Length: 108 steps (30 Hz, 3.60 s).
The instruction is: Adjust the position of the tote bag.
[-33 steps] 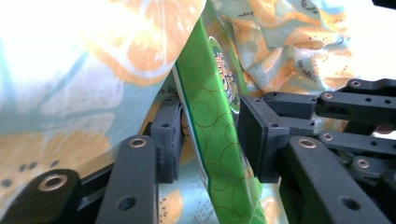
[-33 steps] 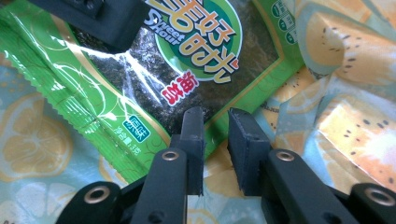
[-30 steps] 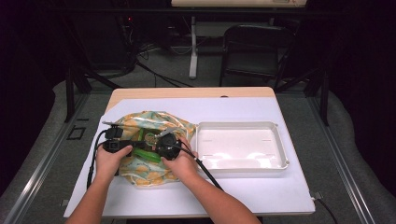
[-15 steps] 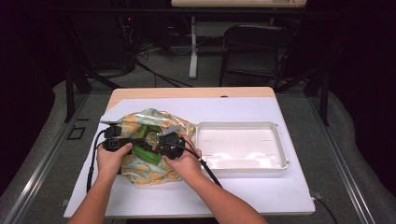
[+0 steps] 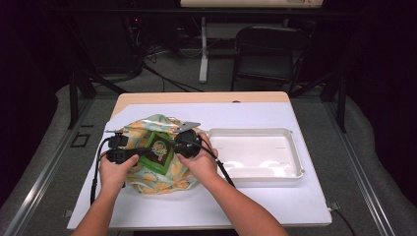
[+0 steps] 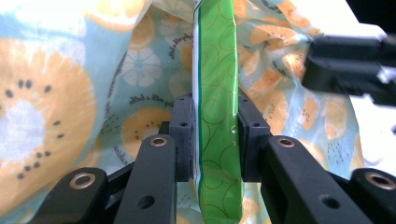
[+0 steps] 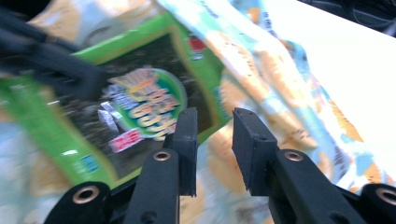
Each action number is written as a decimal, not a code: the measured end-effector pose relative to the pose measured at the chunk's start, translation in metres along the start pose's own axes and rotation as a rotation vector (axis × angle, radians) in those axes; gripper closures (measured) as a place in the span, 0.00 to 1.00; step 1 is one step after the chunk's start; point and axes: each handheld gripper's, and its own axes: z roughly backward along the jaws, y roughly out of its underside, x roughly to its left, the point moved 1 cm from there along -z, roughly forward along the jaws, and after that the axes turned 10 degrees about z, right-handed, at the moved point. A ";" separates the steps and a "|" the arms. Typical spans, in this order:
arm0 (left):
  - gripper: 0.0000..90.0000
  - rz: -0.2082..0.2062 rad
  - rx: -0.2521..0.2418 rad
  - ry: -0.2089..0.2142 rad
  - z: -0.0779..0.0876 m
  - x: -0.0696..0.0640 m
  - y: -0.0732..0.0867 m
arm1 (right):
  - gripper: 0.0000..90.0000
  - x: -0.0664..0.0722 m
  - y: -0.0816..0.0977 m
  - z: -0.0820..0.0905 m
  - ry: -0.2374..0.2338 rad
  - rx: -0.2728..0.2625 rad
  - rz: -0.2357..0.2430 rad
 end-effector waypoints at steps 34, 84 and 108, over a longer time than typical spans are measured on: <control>0.81 -0.103 -0.131 0.009 0.050 -0.019 -0.001 | 0.75 -0.023 0.005 -0.013 0.003 0.028 -0.091; 0.81 -0.210 -0.222 0.088 0.070 -0.071 -0.002 | 0.63 -0.016 0.038 0.097 -0.123 -0.151 -0.072; 0.81 -0.331 -0.148 0.238 -0.009 -0.161 0.005 | 0.52 -0.061 0.086 0.128 -0.205 -0.229 -0.237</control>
